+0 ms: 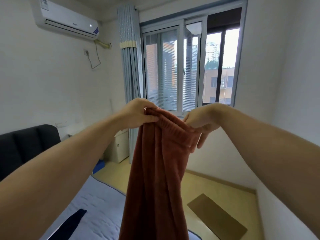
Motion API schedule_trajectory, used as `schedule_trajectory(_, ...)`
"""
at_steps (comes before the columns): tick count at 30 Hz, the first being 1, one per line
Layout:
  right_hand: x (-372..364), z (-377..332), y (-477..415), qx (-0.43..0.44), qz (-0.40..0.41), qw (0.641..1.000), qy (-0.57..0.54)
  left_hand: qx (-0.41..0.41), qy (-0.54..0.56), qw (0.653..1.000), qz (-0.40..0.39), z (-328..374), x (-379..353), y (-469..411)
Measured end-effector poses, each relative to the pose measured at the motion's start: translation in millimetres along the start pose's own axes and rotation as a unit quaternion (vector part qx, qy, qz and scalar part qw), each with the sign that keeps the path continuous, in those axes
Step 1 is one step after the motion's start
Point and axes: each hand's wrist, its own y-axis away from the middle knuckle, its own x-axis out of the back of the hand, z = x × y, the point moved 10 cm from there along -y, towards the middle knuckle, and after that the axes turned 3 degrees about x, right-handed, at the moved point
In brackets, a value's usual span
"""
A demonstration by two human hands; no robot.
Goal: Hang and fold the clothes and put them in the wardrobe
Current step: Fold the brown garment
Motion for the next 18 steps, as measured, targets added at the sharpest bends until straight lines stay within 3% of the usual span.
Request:
schedule_trajectory(4, 57.1, -3.8, -0.2, 0.028, 0.121, 0.99, 0.06, 0.062, 0.014, 0.998, 0.025, -16.2, 10.5, -13.1)
schedule_trajectory(7, 55.8, 1.8, -6.9, 0.053, 0.048, 0.997, 0.023, 0.099, 0.03, 0.994, 0.023, -30.4, 17.4, -15.7)
schedule_trajectory(8, 59.5, 0.5, -11.1, 0.066, 0.06, 0.994, 0.067, 0.109, 0.045, 0.993, 0.015, -34.6, 14.3, -15.9)
schedule_trajectory(11, 89.8, -15.4, -22.7, 0.123, 0.227, 0.933, 0.25, 0.137, 0.064, 0.988, -0.005, -44.7, -2.4, -18.0)
schedule_trajectory(13, 86.2, -16.8, -39.6, 0.15, 0.22, 0.939, 0.219, 0.153, 0.06, 0.986, 0.008, -52.7, -6.9, -18.8)
schedule_trajectory(16, 105.4, -29.4, -47.4, 0.217, 0.292, 0.905, 0.222, 0.193, 0.082, 0.975, 0.075, -75.0, 0.8, -13.5)
schedule_trajectory(18, 102.9, -22.7, -66.9, 0.223, 0.219, 0.941, 0.131, 0.196, 0.078, 0.974, 0.086, -80.8, -1.3, -13.1)
